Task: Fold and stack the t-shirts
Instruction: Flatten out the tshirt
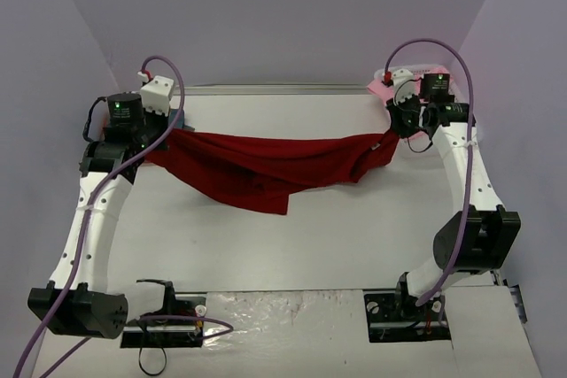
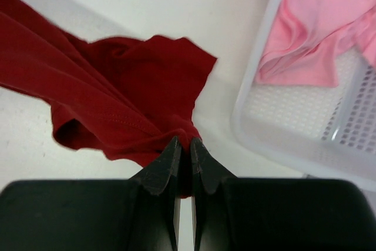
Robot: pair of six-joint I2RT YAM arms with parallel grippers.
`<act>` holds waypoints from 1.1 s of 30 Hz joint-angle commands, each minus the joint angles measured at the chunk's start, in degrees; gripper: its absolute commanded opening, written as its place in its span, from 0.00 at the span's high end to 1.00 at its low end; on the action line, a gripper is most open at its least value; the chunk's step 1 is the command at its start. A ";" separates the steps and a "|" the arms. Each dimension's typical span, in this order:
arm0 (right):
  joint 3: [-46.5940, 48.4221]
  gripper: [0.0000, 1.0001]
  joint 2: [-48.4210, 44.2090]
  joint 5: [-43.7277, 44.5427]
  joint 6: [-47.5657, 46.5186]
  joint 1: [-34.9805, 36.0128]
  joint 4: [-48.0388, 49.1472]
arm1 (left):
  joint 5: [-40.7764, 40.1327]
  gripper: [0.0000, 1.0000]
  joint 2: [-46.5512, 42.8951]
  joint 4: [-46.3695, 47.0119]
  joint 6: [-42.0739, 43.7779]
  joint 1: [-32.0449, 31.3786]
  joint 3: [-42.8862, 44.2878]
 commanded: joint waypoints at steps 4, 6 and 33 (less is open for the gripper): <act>-4.77 1.00 -0.31 -0.65 -3.65 0.16 -4.19 | 1.33 0.98 -3.91 1.74 0.95 0.34 -1.74; -5.65 0.99 -0.22 0.06 -5.05 0.24 -5.85 | 4.39 0.98 -4.08 0.51 1.92 0.25 -2.18; -10.13 1.00 9.09 -0.55 -12.27 1.47 -14.74 | 37.65 0.32 -6.20 -7.45 16.54 -3.18 -13.59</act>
